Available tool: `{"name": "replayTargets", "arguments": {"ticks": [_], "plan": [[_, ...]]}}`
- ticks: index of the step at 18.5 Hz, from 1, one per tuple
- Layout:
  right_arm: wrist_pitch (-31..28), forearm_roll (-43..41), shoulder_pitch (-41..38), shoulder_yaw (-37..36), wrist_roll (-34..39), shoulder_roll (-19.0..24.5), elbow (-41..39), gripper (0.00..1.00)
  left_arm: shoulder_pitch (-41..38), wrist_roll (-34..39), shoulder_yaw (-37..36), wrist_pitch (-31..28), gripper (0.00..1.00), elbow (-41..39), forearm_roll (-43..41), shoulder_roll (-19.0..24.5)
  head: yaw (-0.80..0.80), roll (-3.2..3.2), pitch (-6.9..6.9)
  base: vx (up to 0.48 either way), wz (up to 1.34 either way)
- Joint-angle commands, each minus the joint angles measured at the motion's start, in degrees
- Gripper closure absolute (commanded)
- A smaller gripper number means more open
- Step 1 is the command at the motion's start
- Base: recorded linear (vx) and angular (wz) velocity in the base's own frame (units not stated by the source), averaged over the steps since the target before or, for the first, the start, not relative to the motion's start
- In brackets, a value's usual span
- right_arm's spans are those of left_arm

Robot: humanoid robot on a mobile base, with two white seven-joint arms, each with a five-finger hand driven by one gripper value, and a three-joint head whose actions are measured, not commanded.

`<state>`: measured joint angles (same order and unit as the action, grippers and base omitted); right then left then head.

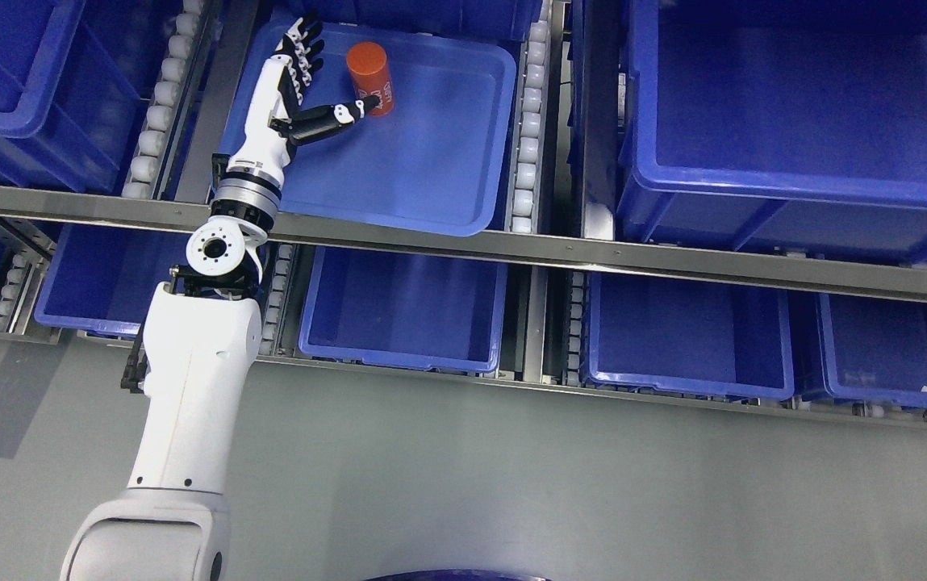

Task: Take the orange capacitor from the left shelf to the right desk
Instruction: 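Close the left hand fingers around the orange capacitor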

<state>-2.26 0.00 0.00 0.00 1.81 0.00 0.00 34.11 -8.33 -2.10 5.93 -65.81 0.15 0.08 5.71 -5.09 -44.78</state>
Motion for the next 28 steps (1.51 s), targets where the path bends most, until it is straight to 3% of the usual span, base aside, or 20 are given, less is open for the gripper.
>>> {"name": "replayTargets", "arguments": {"ticks": [1, 10, 15, 18, 22, 24, 28], "plan": [[-0.02, 0.0, -1.94, -0.62, -0.05, -1.0, -1.32, 0.0, 0.87, -0.63, -8.97, 0.05, 0.0, 4.72, -0.85, 0.92, 0.0, 0.0, 0.0, 0.156, 0.01], [-0.02, 0.0, -1.94, -0.62, -0.05, -1.0, -1.32, 0.0, -1.23, -1.77, -8.01, 0.57, 0.09, 5.43, -3.22, 0.92, 0.0, 0.0, 0.0, 0.153, -0.06], [-0.02, 0.0, -1.94, -0.7, -0.05, -1.0, -1.32, 0.0, -2.56, -1.86, -5.29, 4.35, 0.34, 4.55, -3.13, 0.92, 0.0, 0.0, 0.0, 0.023, 0.0], [-0.02, 0.0, -1.94, -0.7, -0.05, -1.0, -1.32, 0.0, -3.35, -1.95, -2.39, 7.68, 0.61, 4.55, -3.05, 0.92, 0.0, 0.0, 0.0, 0.0, 0.0], [-0.02, 0.0, -1.94, -0.62, -0.05, -1.0, -1.32, 0.0, -3.44, -1.86, -1.51, 10.23, 0.79, 4.72, -2.78, 0.92, 0.0, 0.0, 0.0, 0.001, -0.01], [-0.02, 0.0, -1.94, -0.62, 0.04, -1.0, -1.32, 0.0, -3.61, -1.95, -0.63, 12.69, 0.98, 4.72, -2.26, 0.92, 0.0, 0.0, 0.0, 0.005, -0.02], [-0.02, 0.0, -1.94, -0.62, -0.05, -1.0, -1.32, 0.0, -3.61, -1.95, -0.97, 15.77, 0.99, 1.58, 5.1, 0.92, 0.0, 0.0, 0.0, 0.002, -0.01]]}}
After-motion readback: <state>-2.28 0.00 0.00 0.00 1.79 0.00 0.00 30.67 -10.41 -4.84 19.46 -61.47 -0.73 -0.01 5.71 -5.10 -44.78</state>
